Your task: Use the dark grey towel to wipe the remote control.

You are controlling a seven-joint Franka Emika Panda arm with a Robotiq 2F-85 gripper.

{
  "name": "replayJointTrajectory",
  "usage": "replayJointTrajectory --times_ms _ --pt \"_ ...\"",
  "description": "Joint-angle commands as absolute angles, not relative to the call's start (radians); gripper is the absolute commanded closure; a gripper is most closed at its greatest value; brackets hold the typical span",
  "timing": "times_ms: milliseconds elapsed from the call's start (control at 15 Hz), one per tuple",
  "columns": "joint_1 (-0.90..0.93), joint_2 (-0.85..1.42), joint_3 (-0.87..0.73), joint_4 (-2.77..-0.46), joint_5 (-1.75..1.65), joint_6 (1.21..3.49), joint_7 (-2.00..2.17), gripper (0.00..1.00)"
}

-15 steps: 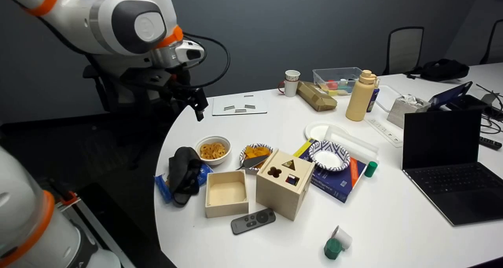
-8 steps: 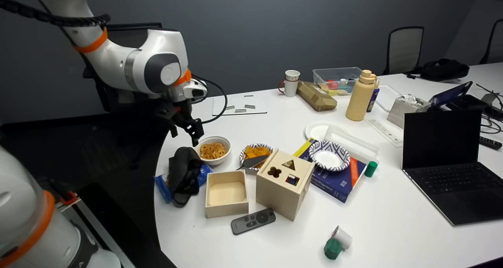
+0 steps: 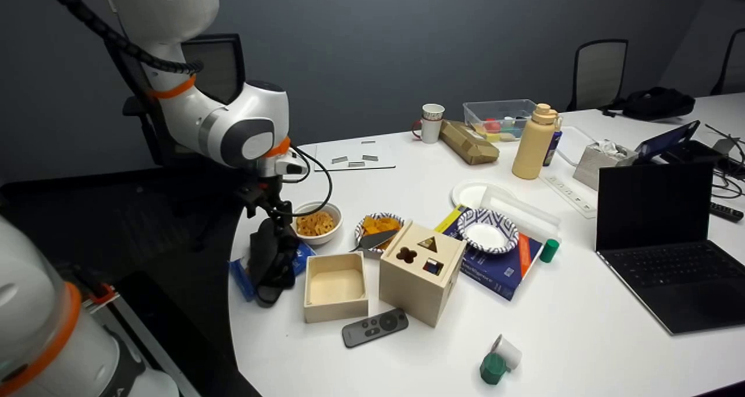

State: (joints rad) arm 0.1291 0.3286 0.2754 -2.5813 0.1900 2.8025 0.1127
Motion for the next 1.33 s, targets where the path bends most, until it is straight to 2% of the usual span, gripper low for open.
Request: replayJointTrajectory --times_ms 0,333,400,467,533,600,1067,1267 --pt "0.120 0.400 0.293 -2.549 0.228 2.841 0.069 0.00" --pt "0.105 0.467 0.302 -2.531 0.221 2.871 0.057 0.00" --pt "0.102 0.475 0.305 -2.527 0.222 2.871 0.056 0.25" --pt "0.098 0.484 0.309 -2.521 0.223 2.874 0.054 0.27" --pt "0.095 0.491 0.311 -2.517 0.221 2.878 0.052 0.34" --pt "0.095 0.496 0.312 -2.513 0.219 2.879 0.054 0.44" --pt "0.093 0.498 0.314 -2.504 0.216 2.878 0.056 0.98" --pt "0.090 0.452 0.334 -2.516 0.221 2.866 0.055 1.00"
